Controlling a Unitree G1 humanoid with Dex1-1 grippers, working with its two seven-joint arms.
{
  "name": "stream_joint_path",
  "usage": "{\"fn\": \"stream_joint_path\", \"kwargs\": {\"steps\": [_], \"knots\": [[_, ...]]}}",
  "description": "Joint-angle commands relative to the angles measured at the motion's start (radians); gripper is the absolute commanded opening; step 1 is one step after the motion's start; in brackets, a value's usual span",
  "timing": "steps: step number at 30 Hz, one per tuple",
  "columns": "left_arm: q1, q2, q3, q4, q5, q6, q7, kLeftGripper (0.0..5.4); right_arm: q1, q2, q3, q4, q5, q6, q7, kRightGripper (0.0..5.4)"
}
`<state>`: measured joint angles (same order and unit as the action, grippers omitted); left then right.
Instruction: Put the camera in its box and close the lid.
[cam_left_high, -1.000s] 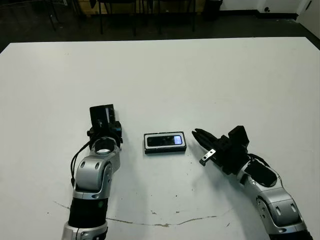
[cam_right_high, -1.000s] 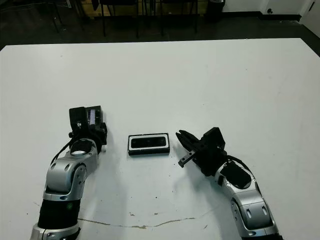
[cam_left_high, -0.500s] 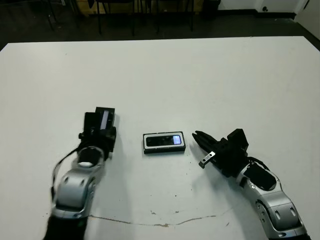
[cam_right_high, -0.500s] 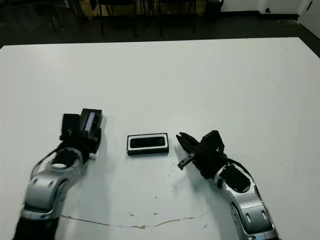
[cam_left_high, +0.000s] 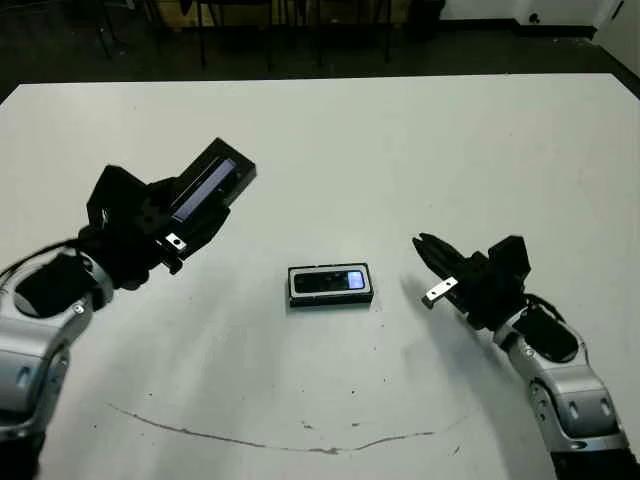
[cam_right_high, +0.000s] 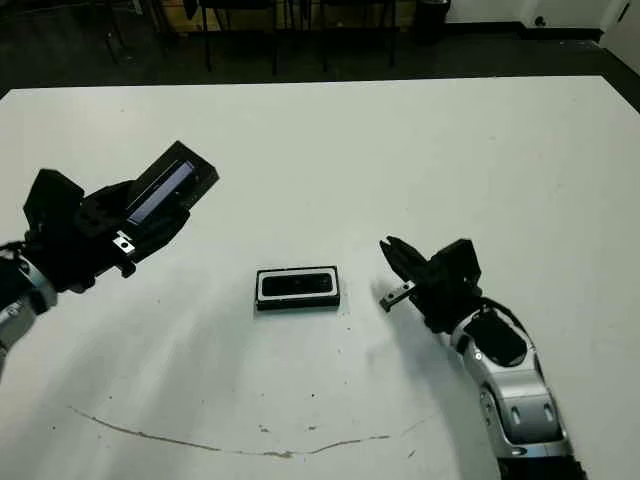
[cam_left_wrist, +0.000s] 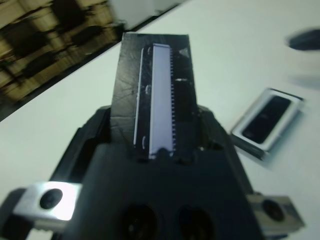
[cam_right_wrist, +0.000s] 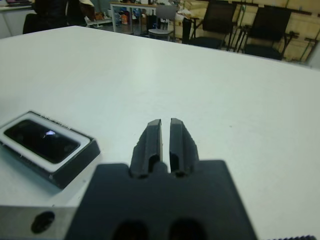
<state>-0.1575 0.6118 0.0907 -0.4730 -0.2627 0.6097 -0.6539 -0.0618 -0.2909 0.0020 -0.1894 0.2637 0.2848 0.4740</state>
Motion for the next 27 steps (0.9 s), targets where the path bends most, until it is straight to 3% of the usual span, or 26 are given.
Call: {"fn": "stream_joint_path", "kwargs": {"steps": [1, 4, 7, 11, 23, 27], "knots": [[-0.057, 0.082, -0.05, 0.06, -0.02, 0.021, -0.099, 2.76, -0.041, -0.022, -0.025, -0.002, 0.021, 0.09, -0.013, 0.0], [-0.132, 0.126, -0.125, 0.14, -0.028, 0.044, -0.196, 2.76, -0.075, -0.038, -0.035, 0.015, 0.021, 0.096, 0.0, 0.0], [-0.216, 0.156, -0.228, 0.21, 0.019, 0.028, -0.267, 2.76, -0.112, -0.061, -0.041, 0.037, 0.023, 0.092, 0.024, 0.0], [-0.289, 0.123, -0.309, 0.286, 0.046, 0.011, -0.307, 2.76, -0.15, -0.08, -0.051, 0.04, 0.037, 0.126, 0.037, 0.0], [-0.341, -0.018, -0.354, 0.506, 0.027, -0.078, -0.364, 2.76, -0.156, -0.088, -0.049, 0.049, 0.037, 0.122, 0.051, 0.0], [-0.343, -0.047, -0.337, 0.584, 0.0, -0.091, -0.404, 2.76, -0.147, -0.08, -0.046, 0.07, 0.034, 0.087, 0.061, 0.0]]}}
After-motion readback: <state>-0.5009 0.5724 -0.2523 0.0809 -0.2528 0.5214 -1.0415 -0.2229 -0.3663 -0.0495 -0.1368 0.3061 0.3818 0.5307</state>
